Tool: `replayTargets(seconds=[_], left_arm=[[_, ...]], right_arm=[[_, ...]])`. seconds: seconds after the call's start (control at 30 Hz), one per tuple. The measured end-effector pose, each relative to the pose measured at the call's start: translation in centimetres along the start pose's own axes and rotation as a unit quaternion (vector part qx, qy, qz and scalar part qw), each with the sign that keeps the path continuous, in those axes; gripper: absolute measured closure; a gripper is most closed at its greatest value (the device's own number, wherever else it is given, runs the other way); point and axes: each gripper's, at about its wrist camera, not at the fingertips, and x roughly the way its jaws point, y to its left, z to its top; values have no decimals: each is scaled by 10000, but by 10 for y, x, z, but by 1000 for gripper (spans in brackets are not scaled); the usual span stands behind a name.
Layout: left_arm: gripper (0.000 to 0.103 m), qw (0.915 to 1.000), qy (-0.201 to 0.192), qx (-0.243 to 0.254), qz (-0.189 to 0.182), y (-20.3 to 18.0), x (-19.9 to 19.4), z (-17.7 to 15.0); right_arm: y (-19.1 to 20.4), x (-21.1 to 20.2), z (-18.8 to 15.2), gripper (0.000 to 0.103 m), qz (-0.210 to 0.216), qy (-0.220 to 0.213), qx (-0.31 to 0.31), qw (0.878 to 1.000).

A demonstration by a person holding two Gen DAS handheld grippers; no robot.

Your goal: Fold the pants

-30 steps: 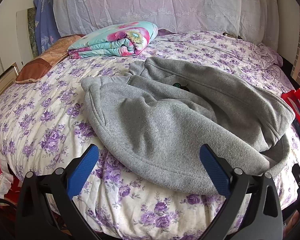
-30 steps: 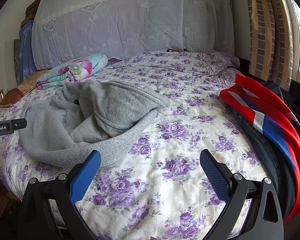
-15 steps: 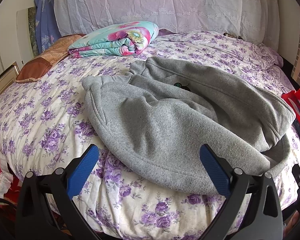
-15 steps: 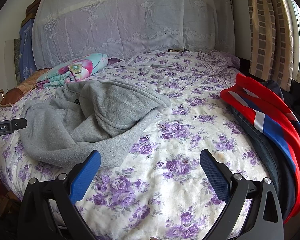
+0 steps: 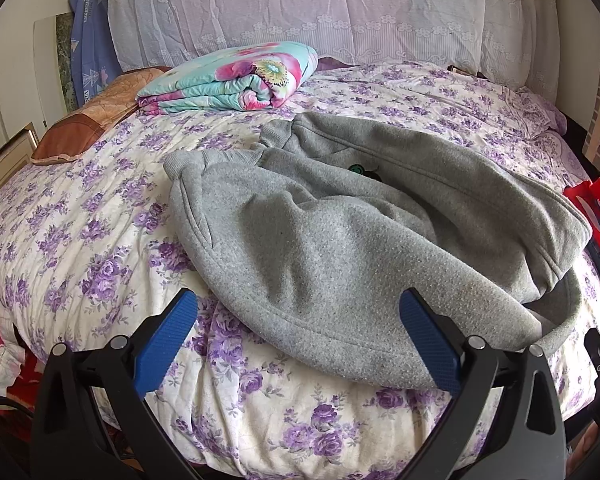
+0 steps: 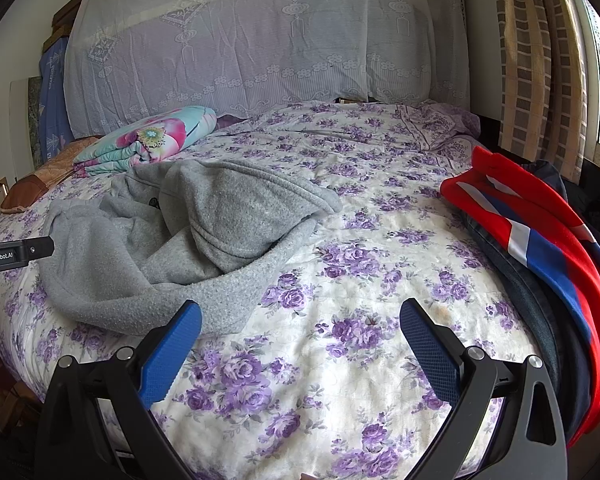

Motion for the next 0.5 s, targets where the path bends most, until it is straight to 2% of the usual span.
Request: replayTargets(seconds=[0.3,0.4,0.5], left_arm=[[5,10000,47,-26,-14,3,6,-4],[5,9998,167,-83,-57,18,16,-3],[5,9986,400,-351,-73,50,30,4]], right_arm=[[2,2,1,3,18,26,-62,10000],[14,3,12,3,108,-68,-390,9992],[32,-4,40,3,395,-357,-917,9944]])
